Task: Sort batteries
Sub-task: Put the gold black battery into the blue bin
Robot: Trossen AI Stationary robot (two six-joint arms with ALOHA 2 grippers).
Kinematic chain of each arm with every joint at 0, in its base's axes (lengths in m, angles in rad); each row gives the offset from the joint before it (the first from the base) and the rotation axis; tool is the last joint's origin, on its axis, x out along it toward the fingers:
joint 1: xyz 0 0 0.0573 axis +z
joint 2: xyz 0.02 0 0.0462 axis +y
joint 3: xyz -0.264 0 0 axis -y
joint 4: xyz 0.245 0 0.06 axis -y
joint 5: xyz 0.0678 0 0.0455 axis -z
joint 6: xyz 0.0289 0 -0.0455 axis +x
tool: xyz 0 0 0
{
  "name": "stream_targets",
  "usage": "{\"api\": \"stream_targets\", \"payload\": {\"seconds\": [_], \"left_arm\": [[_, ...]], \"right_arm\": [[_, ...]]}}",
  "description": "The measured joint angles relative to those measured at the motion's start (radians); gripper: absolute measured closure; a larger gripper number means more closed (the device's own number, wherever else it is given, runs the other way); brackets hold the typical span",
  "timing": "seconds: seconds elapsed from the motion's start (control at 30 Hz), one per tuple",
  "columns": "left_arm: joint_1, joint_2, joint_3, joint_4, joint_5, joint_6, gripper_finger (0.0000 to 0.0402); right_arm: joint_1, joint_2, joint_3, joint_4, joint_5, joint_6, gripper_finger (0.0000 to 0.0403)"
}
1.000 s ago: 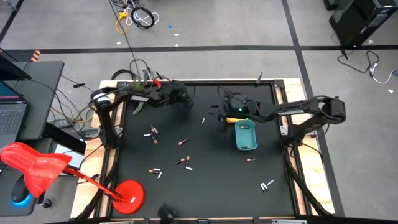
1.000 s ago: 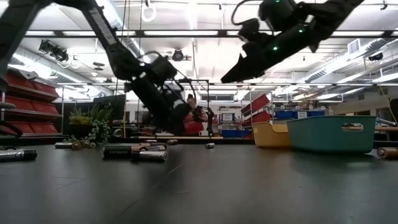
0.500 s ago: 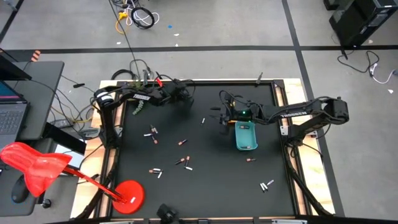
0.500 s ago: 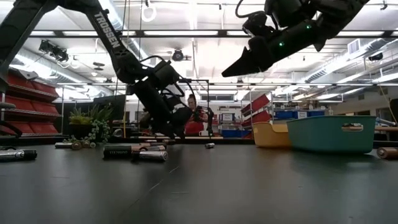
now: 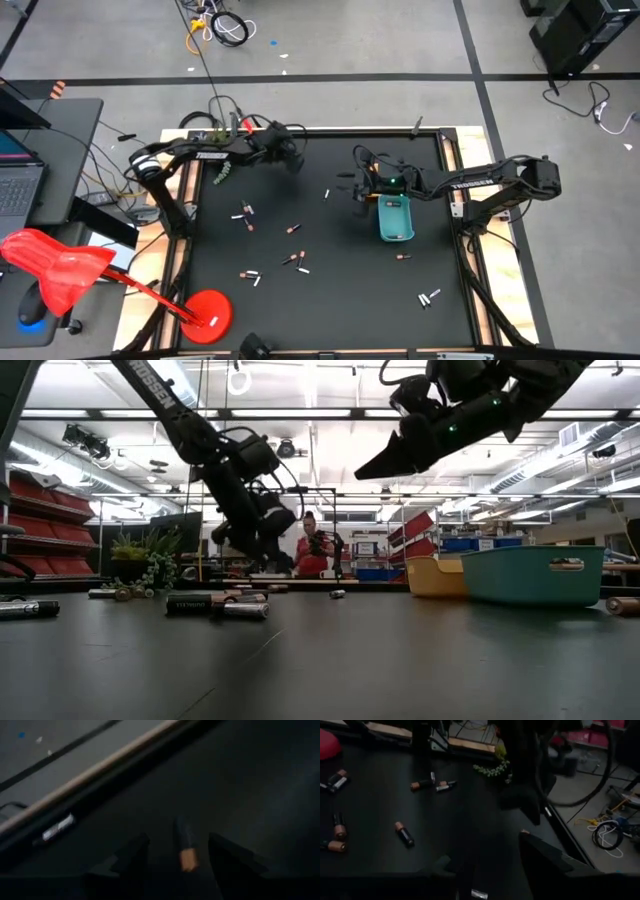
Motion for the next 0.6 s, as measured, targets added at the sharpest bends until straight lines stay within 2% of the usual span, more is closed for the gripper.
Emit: {"api": "stream_targets", "payload": {"seconds": [0.47, 0.6], "left_arm": [[-0.027, 0.147, 0.002, 0.077, 0.018, -0.028, 0.0196], [-0.031, 0.148, 0.010, 0.048, 0.034, -0.019, 0.0220]], "right_arm": [[0.068, 0.000, 0.000, 0.007, 0.006, 0.001, 0.0245], [0.070, 0.000, 0.000, 0.008, 0.009, -0.001, 0.0245]]}}
